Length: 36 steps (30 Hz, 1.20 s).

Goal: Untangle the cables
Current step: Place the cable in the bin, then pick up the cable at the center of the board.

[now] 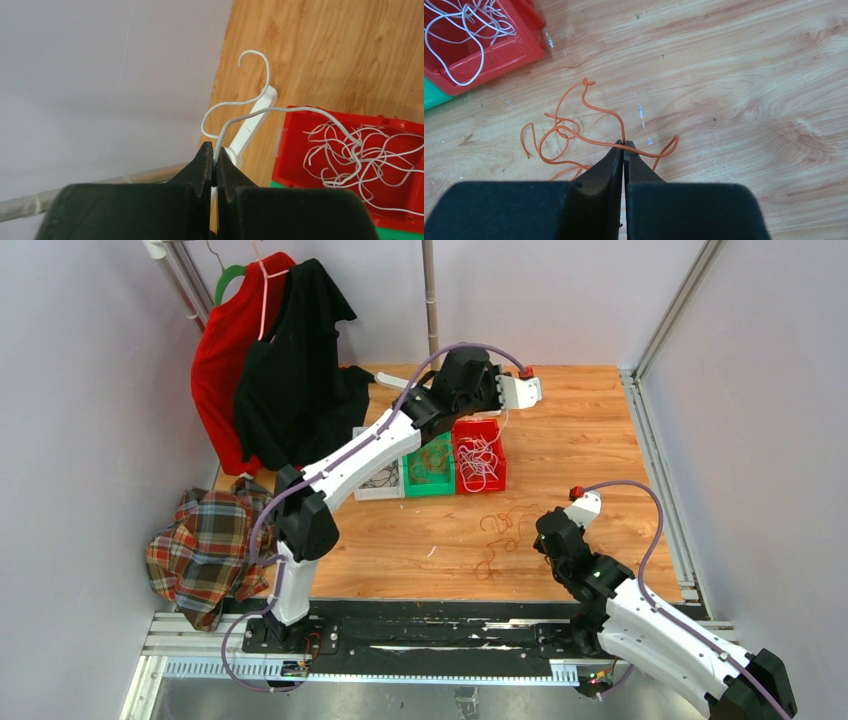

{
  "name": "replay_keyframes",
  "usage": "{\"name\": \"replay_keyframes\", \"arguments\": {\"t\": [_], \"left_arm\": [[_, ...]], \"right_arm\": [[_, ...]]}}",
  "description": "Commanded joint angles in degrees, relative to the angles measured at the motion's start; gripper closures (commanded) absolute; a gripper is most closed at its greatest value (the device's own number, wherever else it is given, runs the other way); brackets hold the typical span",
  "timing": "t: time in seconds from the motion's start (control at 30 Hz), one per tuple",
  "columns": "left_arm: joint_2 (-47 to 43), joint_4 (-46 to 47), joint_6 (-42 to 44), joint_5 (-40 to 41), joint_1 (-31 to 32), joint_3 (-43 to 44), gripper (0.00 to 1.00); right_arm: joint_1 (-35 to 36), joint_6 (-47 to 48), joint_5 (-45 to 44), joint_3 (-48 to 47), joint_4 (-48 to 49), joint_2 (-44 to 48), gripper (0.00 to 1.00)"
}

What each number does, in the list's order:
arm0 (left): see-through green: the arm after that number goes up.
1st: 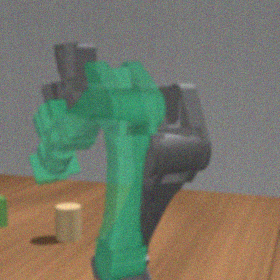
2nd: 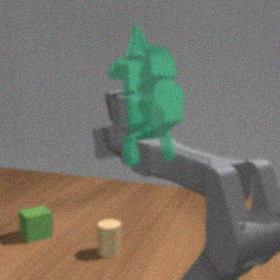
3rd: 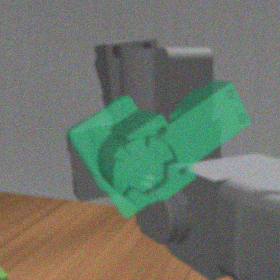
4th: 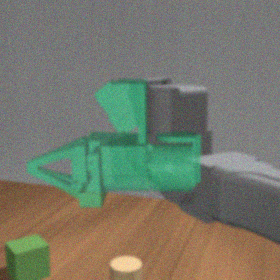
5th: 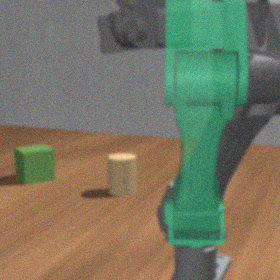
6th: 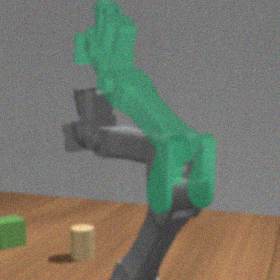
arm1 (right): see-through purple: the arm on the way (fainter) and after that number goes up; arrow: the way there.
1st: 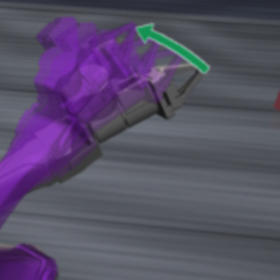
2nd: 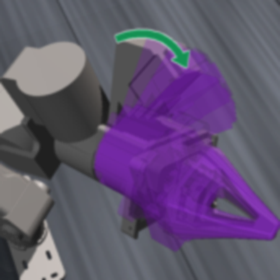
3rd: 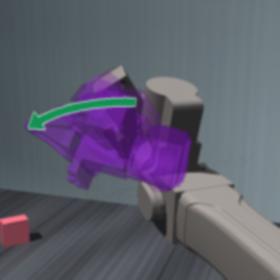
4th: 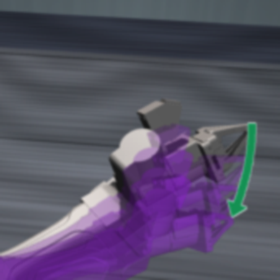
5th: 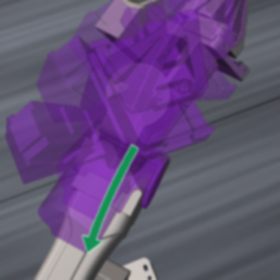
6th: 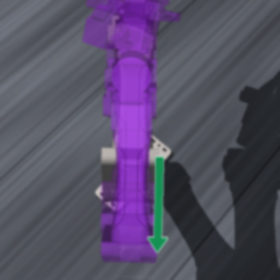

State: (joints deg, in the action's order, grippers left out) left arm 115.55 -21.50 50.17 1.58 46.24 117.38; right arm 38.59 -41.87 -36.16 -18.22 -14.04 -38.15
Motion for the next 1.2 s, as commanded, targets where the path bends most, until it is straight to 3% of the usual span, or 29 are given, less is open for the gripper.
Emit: {"name": "replay_keyframes", "arguments": {"t": [0.0,0.3,0.57,0.77,0.8,0.83,1.07,1.17], "left_arm": [[1.49,-1.75,-3.76,3.36,0.77,-1.44,1.0],[3.9,-5.55,-5.68,7.61,0.78,-9.75,1.0],[11.68,-9.69,-11.43,3.05,1.05,-5.46,0.99],[19.28,-17.31,-13.51,1.43,0.77,2.77,1.0],[19.85,-19.54,-14.14,0.06,0.44,4.67,0.96],[19.88,-22.03,-14.7,-2.03,0.09,6.4,0.85],[9.15,-30.81,-15.56,-16.37,-3.11,6.32,0.01],[3.58,-34.67,-14.65,-20.31,-4.95,5.55,0.02]], "right_arm": [[0.66,0.56,-2.07,0.5,-0.79,0.44,0.99],[0.61,1.17,-2.02,-0.59,-0.96,-0.72,0.99],[0.6,0.48,-2.4,-2.16,-3.34,-1.42,0.99],[0.58,1.72,-0.78,-3.12,-4.06,-0.2,0.99],[0.61,2.24,-0.29,-3.36,-4.04,0.32,0.99],[0.53,2.86,0.28,-3.58,-4.06,0.92,0.99],[0.32,7.36,8.2,-6.35,-4.53,4.03,0.99],[0.34,10.3,15.24,-9.47,-4.85,4.95,0.99]]}}
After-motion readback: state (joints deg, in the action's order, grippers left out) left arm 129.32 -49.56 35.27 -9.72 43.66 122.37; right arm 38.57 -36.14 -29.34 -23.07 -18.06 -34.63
